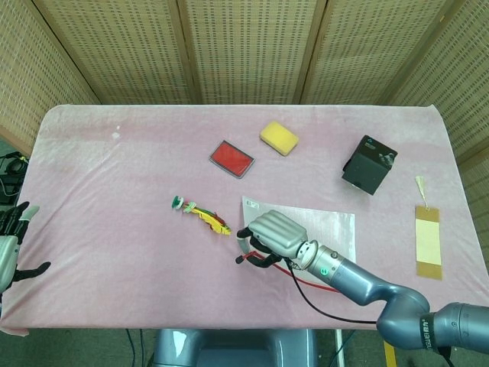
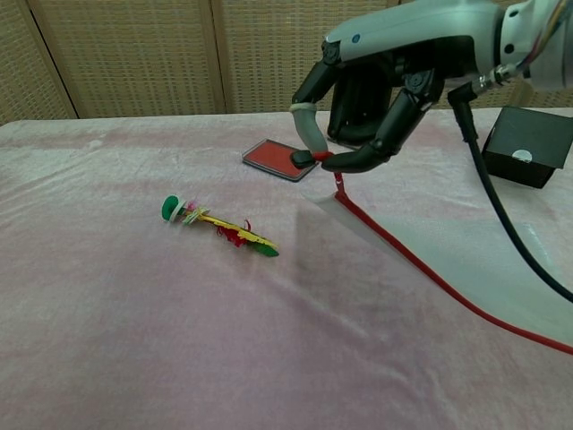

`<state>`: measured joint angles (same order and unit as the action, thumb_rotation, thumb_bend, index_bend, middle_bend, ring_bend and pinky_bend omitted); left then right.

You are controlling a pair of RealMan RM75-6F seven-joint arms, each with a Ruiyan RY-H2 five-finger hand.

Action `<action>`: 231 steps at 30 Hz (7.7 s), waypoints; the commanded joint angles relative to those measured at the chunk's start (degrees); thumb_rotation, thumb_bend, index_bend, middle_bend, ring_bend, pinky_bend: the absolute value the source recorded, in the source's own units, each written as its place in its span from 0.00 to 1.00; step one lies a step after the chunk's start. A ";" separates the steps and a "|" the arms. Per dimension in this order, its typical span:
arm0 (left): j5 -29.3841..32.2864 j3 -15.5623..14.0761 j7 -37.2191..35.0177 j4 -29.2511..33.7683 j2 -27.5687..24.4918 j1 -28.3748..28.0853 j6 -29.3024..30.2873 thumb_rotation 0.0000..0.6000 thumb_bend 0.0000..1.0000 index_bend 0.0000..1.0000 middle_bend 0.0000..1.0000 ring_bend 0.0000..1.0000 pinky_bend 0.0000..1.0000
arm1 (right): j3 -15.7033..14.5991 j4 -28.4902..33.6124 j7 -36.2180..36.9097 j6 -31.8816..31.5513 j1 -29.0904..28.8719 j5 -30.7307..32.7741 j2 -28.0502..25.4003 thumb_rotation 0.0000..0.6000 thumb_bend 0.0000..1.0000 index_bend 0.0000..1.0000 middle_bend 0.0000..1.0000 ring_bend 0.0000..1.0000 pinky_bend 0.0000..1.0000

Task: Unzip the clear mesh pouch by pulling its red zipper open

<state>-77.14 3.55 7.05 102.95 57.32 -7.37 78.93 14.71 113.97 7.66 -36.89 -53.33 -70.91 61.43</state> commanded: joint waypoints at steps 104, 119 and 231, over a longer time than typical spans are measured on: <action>-5.43 7.23 -50.72 -22.71 37.18 -41.96 -24.63 1.00 0.66 0.83 0.95 0.83 0.94 | 6.29 -6.01 25.27 5.39 2.31 0.37 -0.36 1.00 0.91 0.77 0.96 0.93 1.00; -1.66 10.13 -55.24 -19.82 35.22 -41.18 -26.18 1.00 0.70 0.85 0.95 0.83 0.94 | 2.97 -6.46 24.05 1.28 4.60 -4.06 0.42 1.00 0.91 0.77 0.96 0.93 1.00; 4.07 3.00 -2.36 2.34 2.62 -8.53 6.74 1.00 0.00 0.00 0.00 0.00 0.00 | -12.06 -24.51 -7.06 -42.05 34.28 -12.22 3.34 1.00 0.00 0.00 0.00 0.00 0.00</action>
<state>-73.16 9.74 1.71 103.10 61.38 -19.65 82.14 3.67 90.12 0.83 -77.00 -21.09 -82.74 63.71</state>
